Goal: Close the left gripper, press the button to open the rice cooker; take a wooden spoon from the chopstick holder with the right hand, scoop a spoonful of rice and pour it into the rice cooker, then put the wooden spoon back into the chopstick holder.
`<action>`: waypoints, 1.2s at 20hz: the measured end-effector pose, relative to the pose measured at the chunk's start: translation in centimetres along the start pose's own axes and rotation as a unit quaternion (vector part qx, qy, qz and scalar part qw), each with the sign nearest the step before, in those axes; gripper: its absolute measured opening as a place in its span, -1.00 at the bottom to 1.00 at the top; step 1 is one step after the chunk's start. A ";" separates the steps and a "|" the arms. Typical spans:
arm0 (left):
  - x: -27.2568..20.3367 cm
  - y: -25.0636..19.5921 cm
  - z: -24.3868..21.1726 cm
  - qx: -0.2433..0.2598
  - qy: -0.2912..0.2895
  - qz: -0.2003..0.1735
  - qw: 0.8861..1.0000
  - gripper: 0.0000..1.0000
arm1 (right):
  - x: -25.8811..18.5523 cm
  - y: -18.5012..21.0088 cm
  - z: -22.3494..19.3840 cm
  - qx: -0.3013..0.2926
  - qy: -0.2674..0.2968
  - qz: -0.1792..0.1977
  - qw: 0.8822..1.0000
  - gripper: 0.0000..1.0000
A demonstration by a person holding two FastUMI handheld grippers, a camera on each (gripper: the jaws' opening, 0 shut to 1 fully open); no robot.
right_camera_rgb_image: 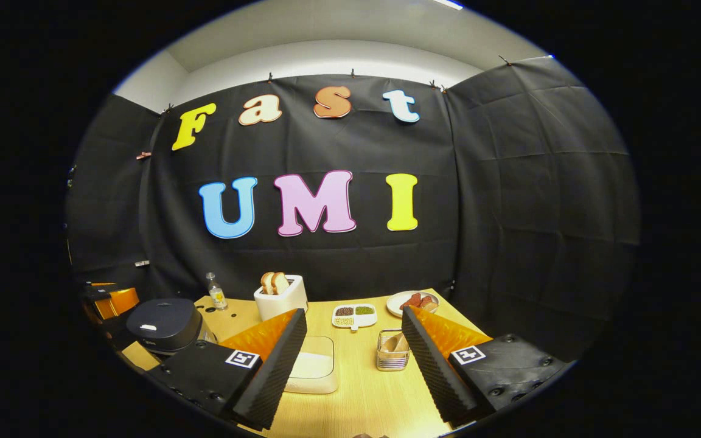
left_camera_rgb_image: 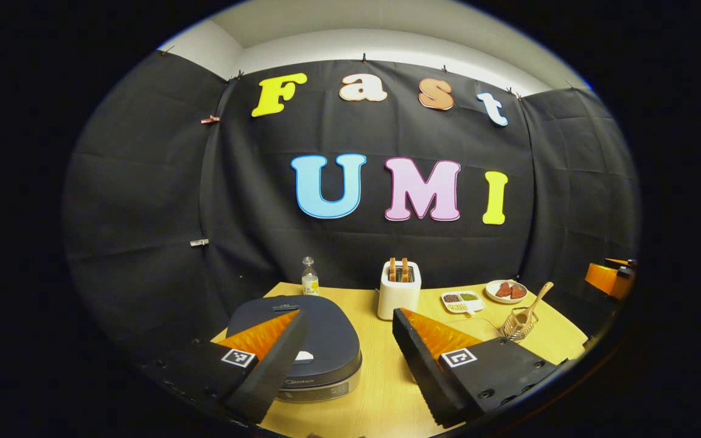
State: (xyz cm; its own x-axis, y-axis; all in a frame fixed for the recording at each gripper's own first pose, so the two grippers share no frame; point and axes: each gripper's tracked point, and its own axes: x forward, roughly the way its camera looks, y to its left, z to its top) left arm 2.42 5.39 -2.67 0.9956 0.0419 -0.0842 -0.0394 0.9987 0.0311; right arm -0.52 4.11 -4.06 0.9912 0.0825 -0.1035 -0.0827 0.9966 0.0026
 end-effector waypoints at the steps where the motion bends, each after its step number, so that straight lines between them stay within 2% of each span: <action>1: 0.2 0.6 -0.2 -0.005 0.006 0.003 1.000 0.90 | 0.1 0.3 -0.1 -0.001 0.000 0.003 1.000 0.97; 4: 1.1 2.8 -0.6 -0.005 0.016 0.016 1.000 0.75 | 0.2 0.5 -0.1 -0.007 -0.003 0.004 1.000 0.97; 6: 1.7 3.6 -0.9 0.002 0.025 0.008 1.000 0.56 | 0.4 0.3 -0.2 -0.007 -0.003 0.001 1.000 0.96; 9: 2.9 5.1 -2.3 -0.007 0.054 -0.004 0.999 0.12 | 0.6 -0.2 -0.7 -0.002 0.002 -0.007 1.000 0.96; 10: 3.3 5.9 -2.9 -0.017 0.063 0.000 0.998 -0.02 | 0.7 -0.3 -0.9 0.000 0.005 -0.010 1.000 0.97; 11: 3.6 6.6 -3.3 -0.031 0.069 0.005 0.997 -0.28 | 0.7 -0.5 -1.0 0.002 0.008 -0.013 1.000 0.97; 12: 3.8 7.0 -3.9 -0.043 0.075 0.008 0.996 -0.39 | 0.7 -0.6 -1.3 0.003 0.011 -0.015 1.000 0.97; 13: 4.0 7.5 -4.4 -0.051 0.083 0.015 0.995 -0.62 | 0.6 -0.7 -1.4 0.002 0.013 -0.017 1.000 0.97; 15: 4.5 8.4 -5.0 -0.058 0.091 0.025 0.994 -0.84 | 0.4 -1.2 -1.5 0.000 0.015 -0.023 1.000 0.97; 24: 6.7 7.8 -8.7 -0.068 0.157 0.003 0.985 -0.87 | 0.3 -2.8 -2.4 0.004 0.028 -0.048 0.998 0.97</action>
State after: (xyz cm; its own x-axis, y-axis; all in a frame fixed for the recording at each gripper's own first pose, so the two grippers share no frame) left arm 8.02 13.74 -11.68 0.9208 0.0336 -0.3885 -0.0784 0.9919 -0.0999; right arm -0.26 1.28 -6.47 0.9872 -0.0134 -0.1591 0.0133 0.9999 -0.0019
